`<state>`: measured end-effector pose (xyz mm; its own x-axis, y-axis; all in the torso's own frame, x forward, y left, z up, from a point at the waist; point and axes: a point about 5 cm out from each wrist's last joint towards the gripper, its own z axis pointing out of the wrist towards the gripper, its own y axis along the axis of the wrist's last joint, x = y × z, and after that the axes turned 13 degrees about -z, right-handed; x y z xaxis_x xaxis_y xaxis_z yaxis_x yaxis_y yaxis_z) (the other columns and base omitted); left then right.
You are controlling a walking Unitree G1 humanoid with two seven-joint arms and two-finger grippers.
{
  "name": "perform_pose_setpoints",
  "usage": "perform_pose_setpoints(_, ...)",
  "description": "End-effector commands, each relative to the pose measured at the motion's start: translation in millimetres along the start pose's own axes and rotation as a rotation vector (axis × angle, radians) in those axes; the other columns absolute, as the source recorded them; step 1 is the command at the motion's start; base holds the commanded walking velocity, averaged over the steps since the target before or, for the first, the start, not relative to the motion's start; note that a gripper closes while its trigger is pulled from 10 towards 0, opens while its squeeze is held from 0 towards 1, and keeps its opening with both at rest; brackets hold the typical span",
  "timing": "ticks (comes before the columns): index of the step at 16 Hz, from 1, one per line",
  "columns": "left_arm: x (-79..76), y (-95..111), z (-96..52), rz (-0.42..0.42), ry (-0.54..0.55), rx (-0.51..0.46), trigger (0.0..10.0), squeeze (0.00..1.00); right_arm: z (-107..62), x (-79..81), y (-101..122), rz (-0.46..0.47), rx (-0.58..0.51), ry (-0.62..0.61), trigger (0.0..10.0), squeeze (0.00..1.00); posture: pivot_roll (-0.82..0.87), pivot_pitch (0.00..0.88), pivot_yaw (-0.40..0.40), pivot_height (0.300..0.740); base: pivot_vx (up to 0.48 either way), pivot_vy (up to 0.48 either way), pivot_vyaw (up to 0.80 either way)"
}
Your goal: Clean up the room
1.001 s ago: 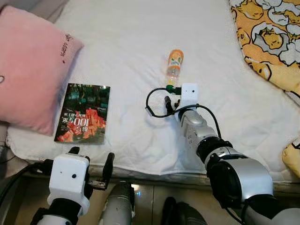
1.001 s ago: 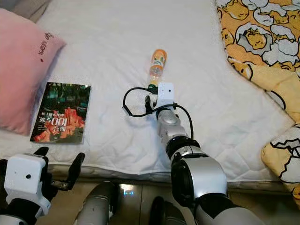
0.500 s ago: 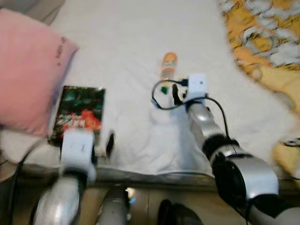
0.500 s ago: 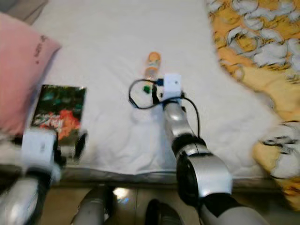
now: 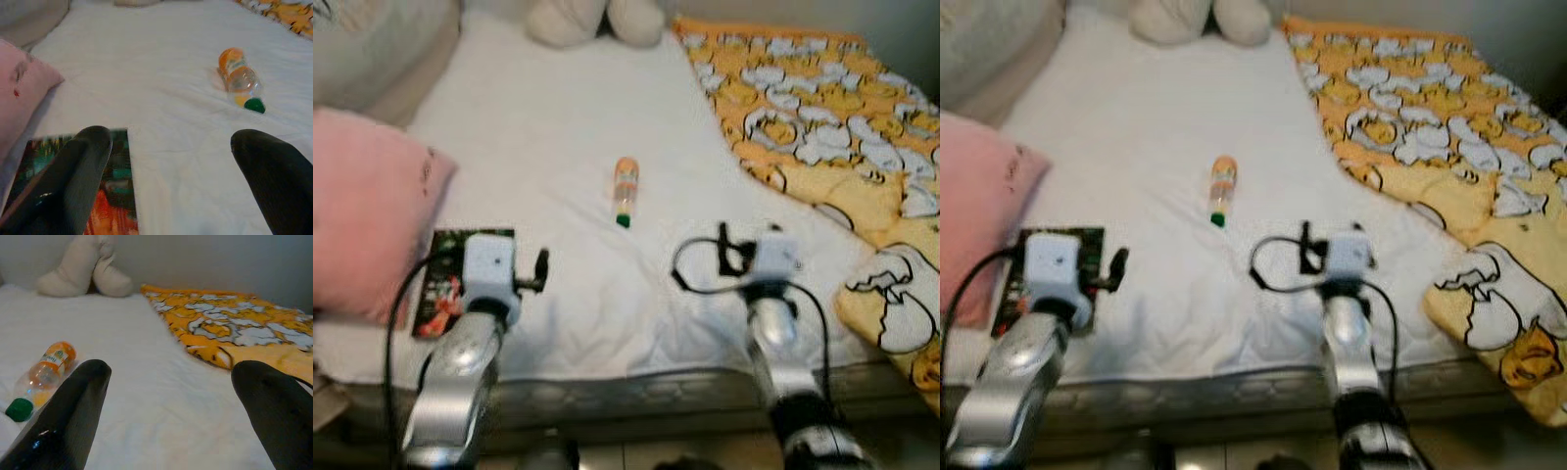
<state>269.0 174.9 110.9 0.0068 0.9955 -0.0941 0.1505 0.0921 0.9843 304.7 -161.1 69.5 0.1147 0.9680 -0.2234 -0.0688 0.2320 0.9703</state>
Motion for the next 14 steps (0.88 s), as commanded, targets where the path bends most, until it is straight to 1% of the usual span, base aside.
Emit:
perform_pose_setpoints(1,-9.1,6,6.9,0.020,-0.037,-0.039,10.0,0.00,-2.1,-3.5,2,0.020,-0.018,-0.011,10.0,1.00,0.02,0.000,-0.021,0.740,0.000,0.000,0.00)
perform_pose_setpoints(2,-13.0,9,12.3,0.019,-0.049,-0.062,10.0,0.00,-4.8,-2.5,0,0.025,-0.015,0.010,10.0,1.00,0.01,0.000,-0.012,0.740,0.000,0.000,0.00)
perform_pose_setpoints(3,-18.6,11,18.3,0.019,-0.074,-0.083,10.0,1.00,-4.3,-1.2,-2,0.062,0.011,0.036,10.0,1.00,0.00,0.000,-0.004,0.740,0.000,0.000,0.00)
perform_pose_setpoints(4,-21.7,13,23.3,-0.002,-0.069,-0.100,10.0,1.00,-3.6,-4.0,0,0.076,0.014,0.025,10.0,1.00,-0.01,0.000,0.002,0.740,0.000,0.000,0.00)
perform_pose_setpoints(5,-22.7,13,26.2,-0.012,-0.062,-0.099,10.0,1.00,-2.7,-3.3,1,0.100,0.019,0.030,10.0,1.00,-0.02,0.000,0.006,0.740,0.000,0.000,0.00)
perform_pose_setpoints(6,-24.3,13,29.8,-0.022,-0.065,-0.098,10.0,1.00,-2.1,-0.5,2,0.098,0.029,0.054,10.0,1.00,-0.02,0.000,0.007,0.740,0.000,0.000,0.00)
perform_pose_setpoints(7,-27.2,13,33.3,-0.026,-0.075,-0.100,10.0,1.00,-0.8,1.8,1,0.060,0.038,0.079,10.0,1.00,-0.02,0.000,0.011,0.740,0.000,0.000,0.00)
perform_pose_setpoints(8,-28.6,15,35.6,-0.033,-0.080,-0.115,10.0,0.00,0.3,1.8,2,0.054,0.036,0.082,10.0,0.00,-0.03,0.000,0.013,0.740,0.000,0.000,0.00)
perform_pose_setpoints(10,-30.5,14,37.8,-0.010,-0.093,-0.114,10.0,0.00,2.7,-1.3,2,0.043,0.048,0.064,10.0,0.00,-0.03,0.000,0.015,0.740,0.000,0.000,0.00)
perform_pose_setpoints(11,-32.3,12,37.7,-0.013,-0.105,-0.114,10.0,1.00,3.1,-1.5,2,0.046,0.053,0.065,10.0,0.00,-0.04,0.000,0.015,0.740,0.000,0.000,0.00)
perform_pose_setpoints(13,-39.9,11,37.9,-0.013,-0.146,-0.124,10.0,1.00,4.8,-2.4,3,0.033,0.069,0.072,10.0,0.00,-0.04,0.000,0.014,0.740,0.000,0.000,0.00)
perform_pose_setpoints(14,-41.9,10,39.7,-0.010,-0.147,-0.121,10.0,1.00,5.5,-2.4,2,0.032,0.077,0.077,10.0,0.00,-0.05,0.000,0.013,0.740,0.000,0.000,-0.44)
